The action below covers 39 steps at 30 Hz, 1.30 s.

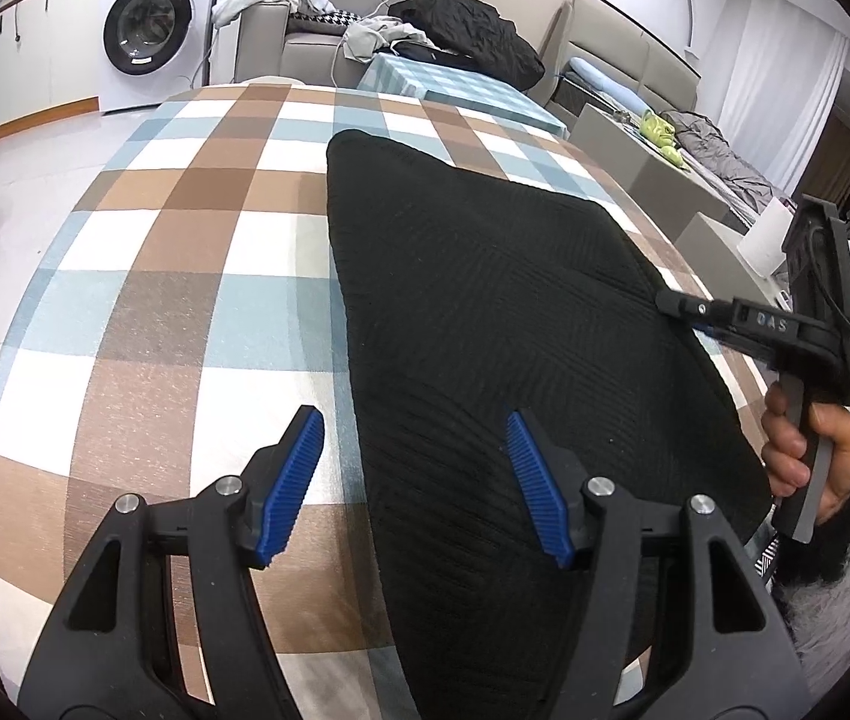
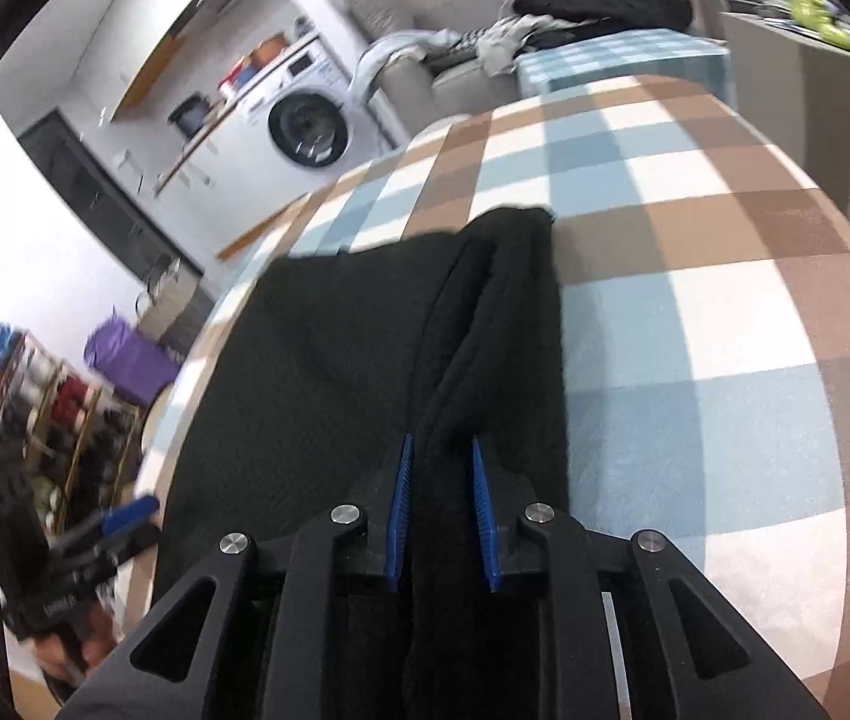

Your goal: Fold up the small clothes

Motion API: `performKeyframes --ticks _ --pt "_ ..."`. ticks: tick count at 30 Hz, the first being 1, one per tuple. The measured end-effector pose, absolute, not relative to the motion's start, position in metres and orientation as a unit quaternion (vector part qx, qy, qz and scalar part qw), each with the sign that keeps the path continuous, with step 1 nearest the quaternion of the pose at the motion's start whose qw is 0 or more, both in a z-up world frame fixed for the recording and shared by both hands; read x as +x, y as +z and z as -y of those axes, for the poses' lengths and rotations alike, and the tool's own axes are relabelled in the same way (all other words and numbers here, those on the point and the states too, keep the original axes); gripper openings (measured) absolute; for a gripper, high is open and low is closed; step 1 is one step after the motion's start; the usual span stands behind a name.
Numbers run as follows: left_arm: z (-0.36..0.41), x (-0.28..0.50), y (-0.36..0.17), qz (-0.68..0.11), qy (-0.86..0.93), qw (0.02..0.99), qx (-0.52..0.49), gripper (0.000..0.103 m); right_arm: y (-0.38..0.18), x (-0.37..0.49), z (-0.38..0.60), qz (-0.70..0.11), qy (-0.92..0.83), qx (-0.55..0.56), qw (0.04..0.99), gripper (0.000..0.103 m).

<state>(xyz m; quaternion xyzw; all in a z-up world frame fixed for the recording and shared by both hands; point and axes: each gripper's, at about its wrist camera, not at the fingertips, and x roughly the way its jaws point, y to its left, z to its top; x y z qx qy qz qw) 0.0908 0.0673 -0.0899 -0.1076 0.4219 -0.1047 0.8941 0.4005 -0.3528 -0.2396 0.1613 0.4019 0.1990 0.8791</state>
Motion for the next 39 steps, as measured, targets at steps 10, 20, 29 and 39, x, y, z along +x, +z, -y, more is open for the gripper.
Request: performKeyframes --ticks 10,20,29,39 --pt "-0.063 0.093 -0.093 -0.428 -0.107 0.892 -0.105 0.061 -0.229 0.368 0.372 -0.387 0.184 0.155 0.89 0.018" --pt "-0.041 0.084 -0.094 -0.434 -0.129 0.888 -0.083 0.061 -0.24 0.315 0.346 -0.418 0.295 0.133 0.849 0.03" --pt "-0.027 0.072 -0.086 -0.426 -0.146 0.891 -0.063 0.068 -0.234 0.299 0.338 -0.4 0.284 0.103 0.866 0.009" --pt "-0.014 0.06 -0.074 -0.413 -0.186 0.889 -0.064 0.068 -0.251 0.309 0.34 -0.444 0.274 0.098 0.847 0.012"
